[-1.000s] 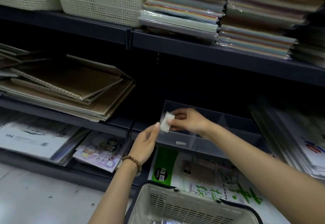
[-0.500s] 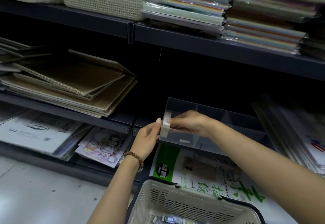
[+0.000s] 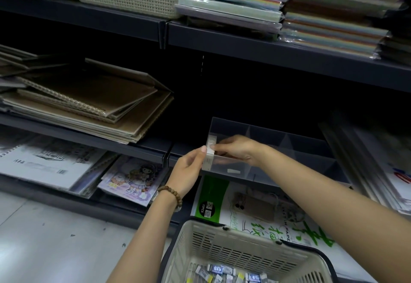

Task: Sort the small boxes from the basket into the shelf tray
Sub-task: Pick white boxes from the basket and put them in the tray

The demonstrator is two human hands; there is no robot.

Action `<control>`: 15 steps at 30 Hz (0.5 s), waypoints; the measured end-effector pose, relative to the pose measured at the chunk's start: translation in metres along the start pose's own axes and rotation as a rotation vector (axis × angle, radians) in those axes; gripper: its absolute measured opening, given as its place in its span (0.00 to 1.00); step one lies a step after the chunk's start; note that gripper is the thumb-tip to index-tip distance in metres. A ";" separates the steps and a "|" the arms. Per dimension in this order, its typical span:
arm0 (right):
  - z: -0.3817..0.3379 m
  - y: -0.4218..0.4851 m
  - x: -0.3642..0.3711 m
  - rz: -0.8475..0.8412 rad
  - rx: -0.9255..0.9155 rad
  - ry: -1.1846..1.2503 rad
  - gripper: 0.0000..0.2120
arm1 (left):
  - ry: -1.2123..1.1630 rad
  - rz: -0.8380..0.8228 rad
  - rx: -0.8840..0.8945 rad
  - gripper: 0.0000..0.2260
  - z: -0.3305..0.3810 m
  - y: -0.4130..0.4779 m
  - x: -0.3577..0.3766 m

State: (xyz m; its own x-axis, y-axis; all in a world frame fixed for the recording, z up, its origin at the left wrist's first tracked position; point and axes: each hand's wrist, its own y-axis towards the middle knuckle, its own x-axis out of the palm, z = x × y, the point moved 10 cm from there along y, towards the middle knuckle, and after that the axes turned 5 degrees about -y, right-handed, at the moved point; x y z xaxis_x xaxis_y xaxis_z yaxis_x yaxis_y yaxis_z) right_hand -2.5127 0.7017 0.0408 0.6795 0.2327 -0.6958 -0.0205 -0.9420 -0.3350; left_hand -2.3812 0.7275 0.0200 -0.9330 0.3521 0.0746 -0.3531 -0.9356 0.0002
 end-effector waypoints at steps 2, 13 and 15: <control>-0.002 -0.005 0.003 -0.053 -0.021 0.030 0.20 | 0.033 0.009 0.005 0.31 0.002 -0.003 0.000; 0.073 -0.113 -0.039 0.125 -0.176 0.475 0.13 | 0.461 -0.132 -0.156 0.25 -0.044 -0.070 0.006; 0.120 -0.125 -0.018 0.097 -0.077 0.558 0.12 | 0.546 -0.197 -0.240 0.26 -0.064 -0.083 0.009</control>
State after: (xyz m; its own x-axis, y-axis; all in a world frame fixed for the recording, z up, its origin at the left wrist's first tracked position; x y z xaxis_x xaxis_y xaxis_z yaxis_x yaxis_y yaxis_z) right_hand -2.6104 0.8446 0.0189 0.9621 0.0005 -0.2728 -0.0630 -0.9725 -0.2241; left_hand -2.3650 0.8096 -0.0435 -0.7275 0.5390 -0.4245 -0.4685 -0.8423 -0.2667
